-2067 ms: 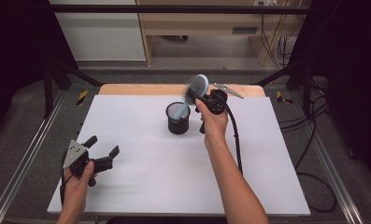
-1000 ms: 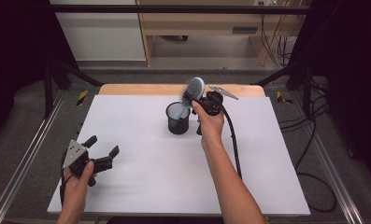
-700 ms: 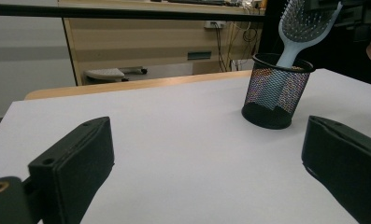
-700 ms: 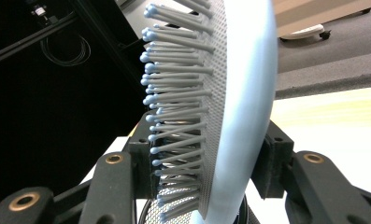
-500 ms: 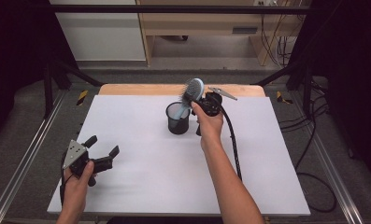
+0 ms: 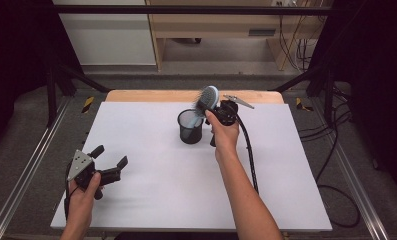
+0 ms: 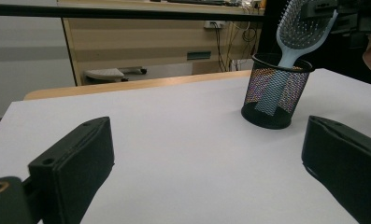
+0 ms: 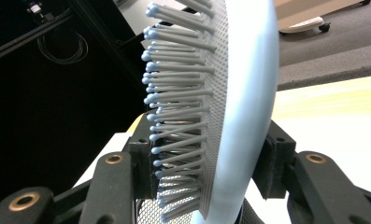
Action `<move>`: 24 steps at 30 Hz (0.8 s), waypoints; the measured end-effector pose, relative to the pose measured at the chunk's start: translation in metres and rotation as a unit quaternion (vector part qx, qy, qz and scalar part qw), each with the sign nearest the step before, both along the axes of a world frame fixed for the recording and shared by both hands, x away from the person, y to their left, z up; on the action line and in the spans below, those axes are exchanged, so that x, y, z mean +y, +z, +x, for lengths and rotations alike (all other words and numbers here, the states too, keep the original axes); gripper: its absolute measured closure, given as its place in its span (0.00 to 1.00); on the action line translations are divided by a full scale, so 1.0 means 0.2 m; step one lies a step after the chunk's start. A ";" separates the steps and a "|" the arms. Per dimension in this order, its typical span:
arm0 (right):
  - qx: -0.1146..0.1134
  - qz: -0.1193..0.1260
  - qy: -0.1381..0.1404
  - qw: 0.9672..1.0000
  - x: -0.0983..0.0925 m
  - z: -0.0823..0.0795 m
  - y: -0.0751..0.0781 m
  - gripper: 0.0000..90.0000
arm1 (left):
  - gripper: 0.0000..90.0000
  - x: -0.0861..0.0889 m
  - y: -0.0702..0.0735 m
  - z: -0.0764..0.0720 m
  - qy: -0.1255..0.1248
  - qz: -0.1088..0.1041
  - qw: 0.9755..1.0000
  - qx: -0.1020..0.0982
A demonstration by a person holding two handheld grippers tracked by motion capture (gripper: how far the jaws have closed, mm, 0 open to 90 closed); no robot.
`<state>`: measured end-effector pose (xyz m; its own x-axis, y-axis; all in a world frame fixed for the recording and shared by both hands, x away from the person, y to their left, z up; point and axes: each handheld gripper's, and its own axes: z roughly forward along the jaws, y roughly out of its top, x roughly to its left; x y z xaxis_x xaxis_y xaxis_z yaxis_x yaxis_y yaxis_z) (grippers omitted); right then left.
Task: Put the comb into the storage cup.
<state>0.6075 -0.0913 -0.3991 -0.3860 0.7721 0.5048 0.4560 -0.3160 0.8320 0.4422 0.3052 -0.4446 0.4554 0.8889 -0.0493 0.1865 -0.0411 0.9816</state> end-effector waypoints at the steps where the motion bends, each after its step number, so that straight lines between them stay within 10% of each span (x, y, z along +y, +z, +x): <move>1: -0.001 -0.001 0.001 1.000 0.00 0.00 0.00 0.57 | 0.03 0.00 0.00 0.00 0.000 0.000 1.000 0.000; 24: 0.006 0.008 0.000 1.000 -0.02 0.01 -0.02 0.55 | 0.03 0.00 0.00 0.00 -0.001 0.001 1.000 0.000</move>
<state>0.6089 -0.0954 -0.4029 -0.3801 0.7641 0.5213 0.4659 -0.3287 0.8215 0.4423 0.3051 -0.4445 0.4578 0.8877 -0.0483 0.1867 -0.0429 0.9815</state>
